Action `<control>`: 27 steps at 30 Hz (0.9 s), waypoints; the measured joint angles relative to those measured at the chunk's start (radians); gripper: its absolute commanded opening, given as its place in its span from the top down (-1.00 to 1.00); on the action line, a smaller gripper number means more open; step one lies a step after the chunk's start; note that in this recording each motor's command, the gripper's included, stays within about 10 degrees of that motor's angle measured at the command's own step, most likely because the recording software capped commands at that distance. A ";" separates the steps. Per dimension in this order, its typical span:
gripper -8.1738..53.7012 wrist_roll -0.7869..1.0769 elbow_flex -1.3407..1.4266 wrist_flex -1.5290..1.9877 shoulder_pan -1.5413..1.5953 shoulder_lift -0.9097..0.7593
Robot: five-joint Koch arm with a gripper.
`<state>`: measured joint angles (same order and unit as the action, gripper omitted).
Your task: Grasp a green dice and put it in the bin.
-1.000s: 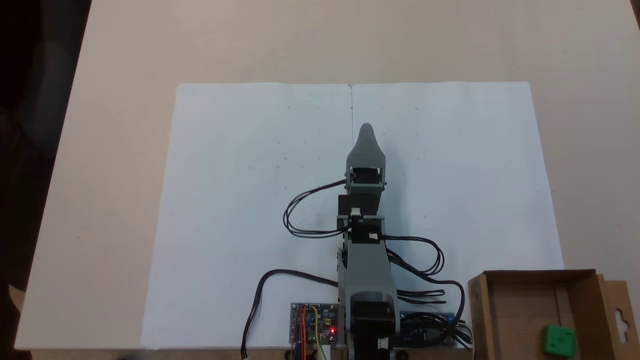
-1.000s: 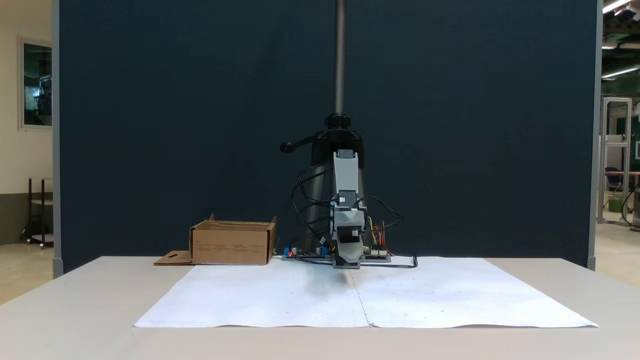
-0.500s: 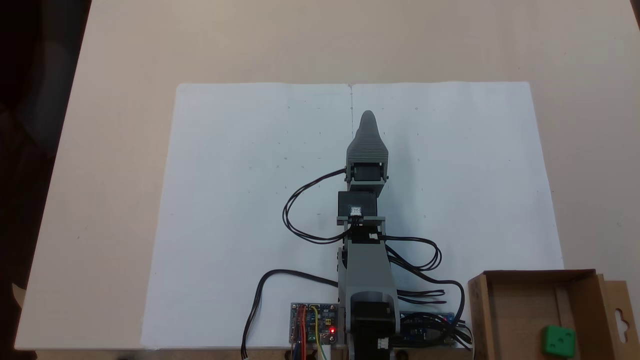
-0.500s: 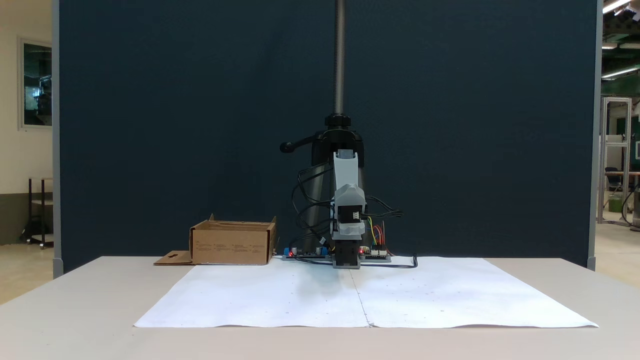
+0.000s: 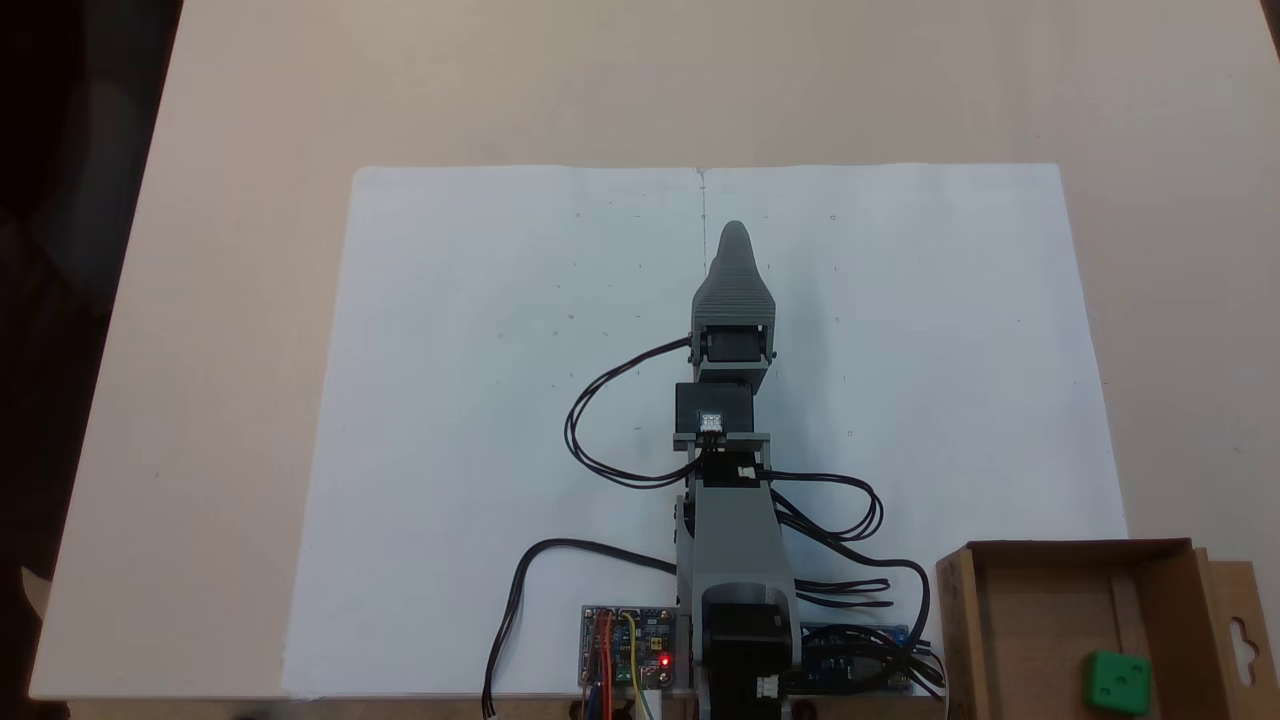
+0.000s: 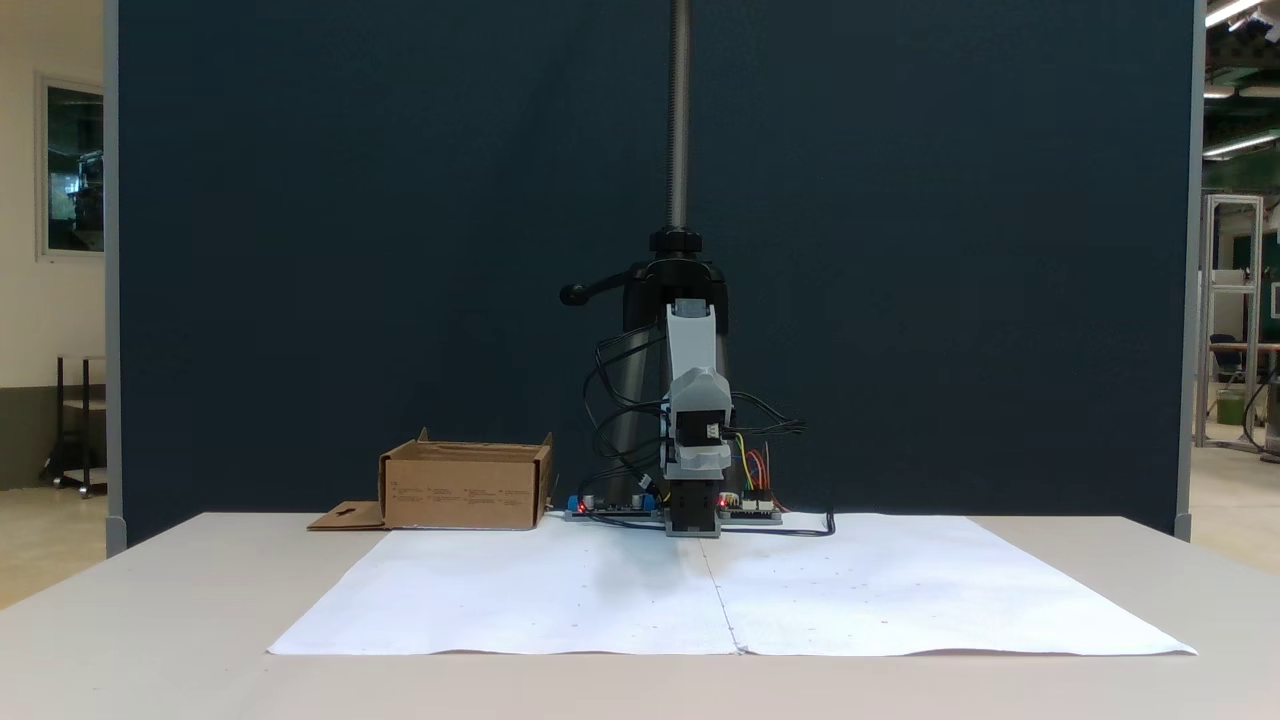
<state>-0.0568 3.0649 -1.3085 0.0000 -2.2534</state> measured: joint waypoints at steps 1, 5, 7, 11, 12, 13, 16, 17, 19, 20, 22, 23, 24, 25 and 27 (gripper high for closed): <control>-0.70 0.000 0.000 -0.002 0.000 0.000; -0.71 0.000 0.000 -0.002 -0.006 0.000; -0.70 0.000 0.000 -0.002 -0.008 0.000; -0.71 0.000 -0.002 -0.003 -0.008 0.000; -0.71 0.000 0.000 -0.006 -0.008 0.000; -0.71 0.000 -0.002 -0.011 -0.008 0.000; -0.71 0.000 0.000 -0.018 -0.006 0.000; -0.71 0.000 0.000 -0.020 -0.006 0.000; -0.71 0.000 0.000 -0.021 -0.009 0.000; -0.71 0.000 0.000 -0.021 -0.009 0.000; -0.71 0.000 0.000 -0.021 -0.009 0.000; -0.71 0.000 0.000 -0.021 -0.009 0.000; -0.71 0.000 0.000 -0.021 -0.005 0.000; -0.71 0.000 0.000 -0.021 -0.002 0.000; -0.71 0.000 0.000 -0.020 0.000 0.000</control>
<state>-0.0568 3.0649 -1.3284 0.0000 -2.2534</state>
